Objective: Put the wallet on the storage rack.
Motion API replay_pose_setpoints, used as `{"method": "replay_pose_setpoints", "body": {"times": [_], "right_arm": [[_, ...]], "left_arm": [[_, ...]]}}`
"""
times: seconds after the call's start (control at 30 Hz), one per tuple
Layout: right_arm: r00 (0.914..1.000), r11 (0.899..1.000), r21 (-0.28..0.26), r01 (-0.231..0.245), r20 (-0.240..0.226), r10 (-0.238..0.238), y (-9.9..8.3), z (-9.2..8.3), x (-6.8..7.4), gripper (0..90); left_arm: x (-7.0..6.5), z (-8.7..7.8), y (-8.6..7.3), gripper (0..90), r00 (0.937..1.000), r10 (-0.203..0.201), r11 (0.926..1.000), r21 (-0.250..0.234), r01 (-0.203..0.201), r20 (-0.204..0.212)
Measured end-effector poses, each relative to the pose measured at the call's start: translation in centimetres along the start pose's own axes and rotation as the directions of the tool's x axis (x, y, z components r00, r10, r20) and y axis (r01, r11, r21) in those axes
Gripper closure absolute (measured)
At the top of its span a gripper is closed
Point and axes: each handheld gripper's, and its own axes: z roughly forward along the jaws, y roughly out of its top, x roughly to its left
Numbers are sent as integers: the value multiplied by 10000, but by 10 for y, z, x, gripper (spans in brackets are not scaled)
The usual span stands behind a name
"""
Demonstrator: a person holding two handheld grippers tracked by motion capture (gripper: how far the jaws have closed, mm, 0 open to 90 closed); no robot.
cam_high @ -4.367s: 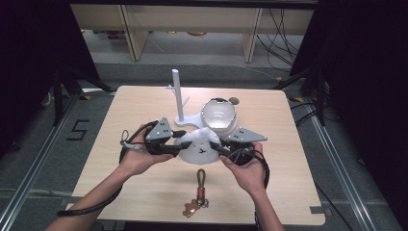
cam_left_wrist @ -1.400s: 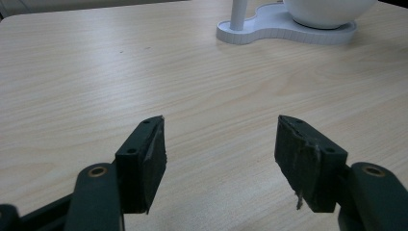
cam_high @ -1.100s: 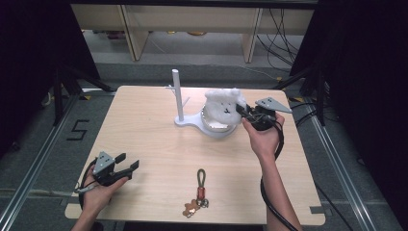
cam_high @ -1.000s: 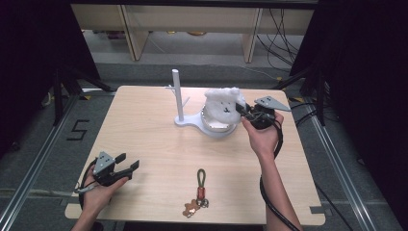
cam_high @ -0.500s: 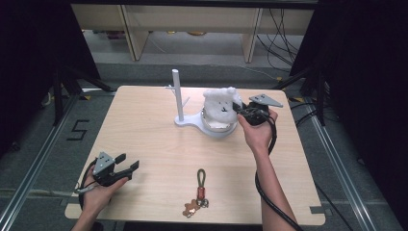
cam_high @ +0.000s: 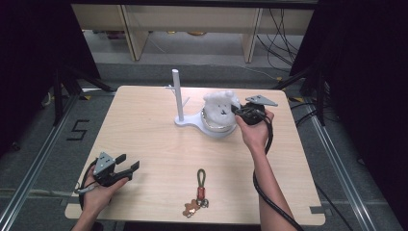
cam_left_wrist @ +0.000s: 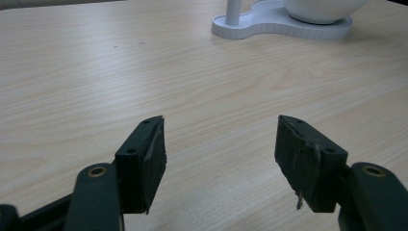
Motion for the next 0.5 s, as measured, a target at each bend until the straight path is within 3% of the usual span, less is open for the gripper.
{"method": "replay_pose_setpoints", "body": {"times": [0.07, 0.1, 0.17, 0.23, 0.33, 0.37, 0.5], "right_arm": [[9999, 9999, 138, -102, 49, 101, 0, 0, 2, 767], [9998, 9997, 156, 163, 94, -165, -2, 4, 1, 765], [9998, 9990, 449, 81, 178, -89, -3, 7, 3, 764], [9989, 9974, 635, 354, 272, -372, -4, 11, 2, 762], [9993, 9972, 754, 3, 373, -31, -4, 13, 6, 760], [9981, 9957, 840, 386, 440, -424, -3, 17, 6, 757], [9966, 9922, 1103, 577, 528, -638, 0, 21, 7, 743]], "left_arm": [[0, 0, 0, 345, 10000, 0, 10000, 0, 0, 0], [0, 0, 0, 345, 10000, -5, 10000, -32, 5, 48], [1, 2, -1, 346, 9998, 101, 9999, -127, -99, 166], [1, 2, -1, 345, 9998, 120, 9998, -133, -118, 188], [1, 2, -1, 345, 9997, 124, 9998, -134, -121, 188], [1, 2, -1, 345, 9998, 117, 9998, -136, -114, 184], [1, 2, -1, 345, 9998, 107, 9999, -137, -104, 196]]}}
